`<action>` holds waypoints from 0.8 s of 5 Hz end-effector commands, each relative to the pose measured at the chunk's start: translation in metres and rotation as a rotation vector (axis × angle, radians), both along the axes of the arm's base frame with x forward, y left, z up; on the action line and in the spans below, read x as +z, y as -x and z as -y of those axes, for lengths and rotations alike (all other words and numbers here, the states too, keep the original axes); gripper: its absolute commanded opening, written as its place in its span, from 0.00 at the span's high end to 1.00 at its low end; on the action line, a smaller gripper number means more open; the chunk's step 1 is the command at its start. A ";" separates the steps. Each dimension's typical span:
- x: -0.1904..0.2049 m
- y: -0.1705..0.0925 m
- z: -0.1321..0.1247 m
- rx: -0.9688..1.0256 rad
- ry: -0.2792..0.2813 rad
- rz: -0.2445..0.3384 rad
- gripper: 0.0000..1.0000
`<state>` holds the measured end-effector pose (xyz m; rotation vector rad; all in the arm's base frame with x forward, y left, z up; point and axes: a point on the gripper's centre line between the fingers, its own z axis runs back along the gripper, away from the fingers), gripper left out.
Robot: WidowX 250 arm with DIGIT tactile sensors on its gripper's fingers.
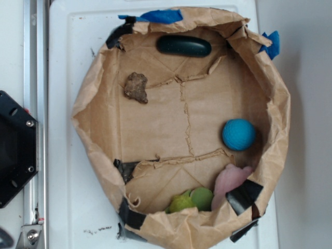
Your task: Grab the rock.
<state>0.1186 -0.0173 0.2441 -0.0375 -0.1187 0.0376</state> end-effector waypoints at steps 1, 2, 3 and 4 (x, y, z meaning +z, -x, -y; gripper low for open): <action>0.000 0.000 0.000 0.000 0.000 0.000 0.00; -0.005 -0.036 -0.017 -0.083 0.011 -0.009 0.00; -0.019 -0.083 -0.033 -0.170 0.020 -0.032 0.00; -0.035 -0.113 -0.043 -0.262 -0.003 -0.028 0.00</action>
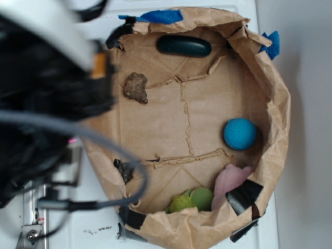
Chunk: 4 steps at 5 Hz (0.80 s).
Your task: Grab the rock.
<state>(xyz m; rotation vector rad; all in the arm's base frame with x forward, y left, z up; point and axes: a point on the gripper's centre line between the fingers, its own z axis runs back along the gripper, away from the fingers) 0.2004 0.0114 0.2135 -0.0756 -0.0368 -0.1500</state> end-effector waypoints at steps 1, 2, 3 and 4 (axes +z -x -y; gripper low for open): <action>-0.031 -0.075 -0.021 -0.142 -0.048 0.043 0.00; -0.069 -0.077 -0.034 -0.208 -0.045 0.049 0.00; -0.102 -0.061 -0.043 -0.235 -0.040 0.027 0.00; -0.121 -0.040 -0.037 -0.279 -0.068 -0.024 0.00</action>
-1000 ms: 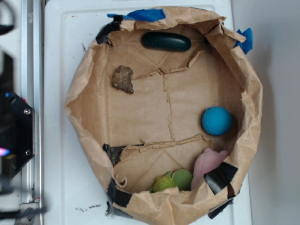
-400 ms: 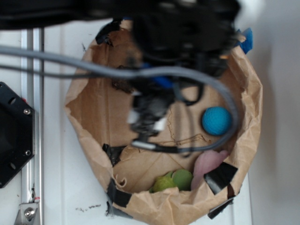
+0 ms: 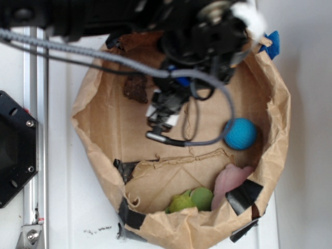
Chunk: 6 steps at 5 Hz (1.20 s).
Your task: Grab the rock.
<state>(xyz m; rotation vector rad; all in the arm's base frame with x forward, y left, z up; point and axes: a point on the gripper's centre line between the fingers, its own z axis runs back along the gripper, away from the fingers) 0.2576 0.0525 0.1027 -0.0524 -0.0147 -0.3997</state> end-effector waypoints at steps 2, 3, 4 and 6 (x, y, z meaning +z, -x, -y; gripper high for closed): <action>-0.040 0.026 -0.017 -0.013 -0.073 -0.065 0.00; -0.057 0.034 -0.029 -0.048 -0.084 -0.091 0.00; -0.059 0.033 -0.034 -0.095 -0.031 -0.077 0.00; -0.061 0.030 -0.050 -0.103 0.005 -0.089 0.00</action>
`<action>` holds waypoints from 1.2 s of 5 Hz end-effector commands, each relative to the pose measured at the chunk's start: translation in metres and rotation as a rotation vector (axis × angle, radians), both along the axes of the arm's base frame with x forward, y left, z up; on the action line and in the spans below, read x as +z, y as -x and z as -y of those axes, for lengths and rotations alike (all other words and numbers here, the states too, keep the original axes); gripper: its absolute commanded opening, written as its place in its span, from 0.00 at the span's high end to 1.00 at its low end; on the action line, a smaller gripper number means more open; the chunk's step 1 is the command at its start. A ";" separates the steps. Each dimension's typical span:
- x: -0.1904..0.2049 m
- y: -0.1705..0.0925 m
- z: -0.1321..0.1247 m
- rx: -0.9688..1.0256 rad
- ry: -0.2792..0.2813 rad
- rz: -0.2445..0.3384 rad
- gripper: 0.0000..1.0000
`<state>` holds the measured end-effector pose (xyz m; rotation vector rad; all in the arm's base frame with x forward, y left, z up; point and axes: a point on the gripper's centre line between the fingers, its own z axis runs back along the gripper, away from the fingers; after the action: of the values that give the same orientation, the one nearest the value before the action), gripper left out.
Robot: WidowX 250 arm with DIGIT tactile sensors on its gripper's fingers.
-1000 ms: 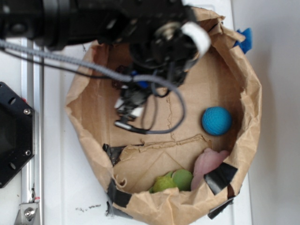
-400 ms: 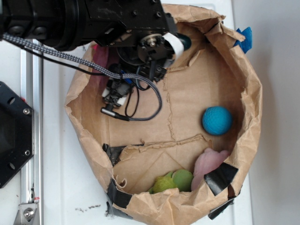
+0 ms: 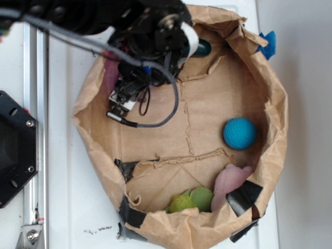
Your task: Grab the rock.
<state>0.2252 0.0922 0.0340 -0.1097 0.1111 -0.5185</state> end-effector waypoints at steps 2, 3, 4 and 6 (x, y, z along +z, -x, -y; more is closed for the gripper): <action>-0.002 0.014 0.005 0.043 -0.020 0.052 1.00; -0.007 0.027 0.013 0.046 -0.017 0.056 1.00; -0.003 0.032 0.018 0.042 -0.015 0.062 0.19; -0.003 0.045 0.029 0.041 0.005 0.066 0.00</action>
<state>0.1820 0.0667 0.0273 -0.1084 0.0493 -0.4624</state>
